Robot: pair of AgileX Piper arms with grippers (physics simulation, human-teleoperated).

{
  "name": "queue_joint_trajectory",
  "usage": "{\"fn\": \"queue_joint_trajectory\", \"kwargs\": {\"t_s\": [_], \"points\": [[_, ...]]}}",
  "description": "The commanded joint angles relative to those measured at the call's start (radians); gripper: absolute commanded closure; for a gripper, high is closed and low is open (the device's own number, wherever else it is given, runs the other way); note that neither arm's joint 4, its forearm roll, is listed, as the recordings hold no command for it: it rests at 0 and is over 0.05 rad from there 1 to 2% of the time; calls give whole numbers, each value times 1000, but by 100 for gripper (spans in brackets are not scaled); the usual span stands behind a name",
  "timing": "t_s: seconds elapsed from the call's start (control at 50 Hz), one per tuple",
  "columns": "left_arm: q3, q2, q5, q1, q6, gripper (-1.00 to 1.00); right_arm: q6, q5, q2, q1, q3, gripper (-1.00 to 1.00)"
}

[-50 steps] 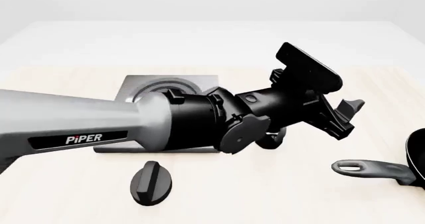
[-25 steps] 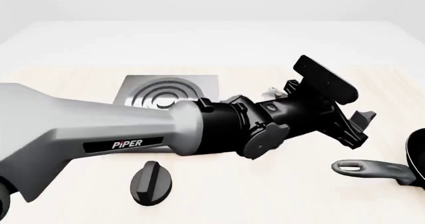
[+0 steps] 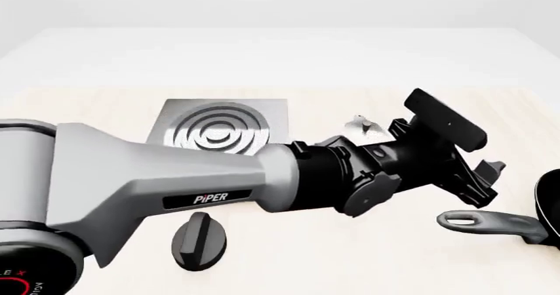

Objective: Put the frying pan on the stove.

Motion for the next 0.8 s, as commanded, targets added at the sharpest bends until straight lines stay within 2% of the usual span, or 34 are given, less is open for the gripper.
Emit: {"fn": "queue_joint_trajectory", "kwargs": {"t_s": [0.02,0.4,0.8], "points": [[-38,42,16,-8,-5,-100,-2,8,0,3,-9,-100],[-99,106,52,-20,-7,-100,1,-14,0,-4,16,-100],[-240,208,157,-29,17,-100,6,-36,0,-17,31,-100]]}}
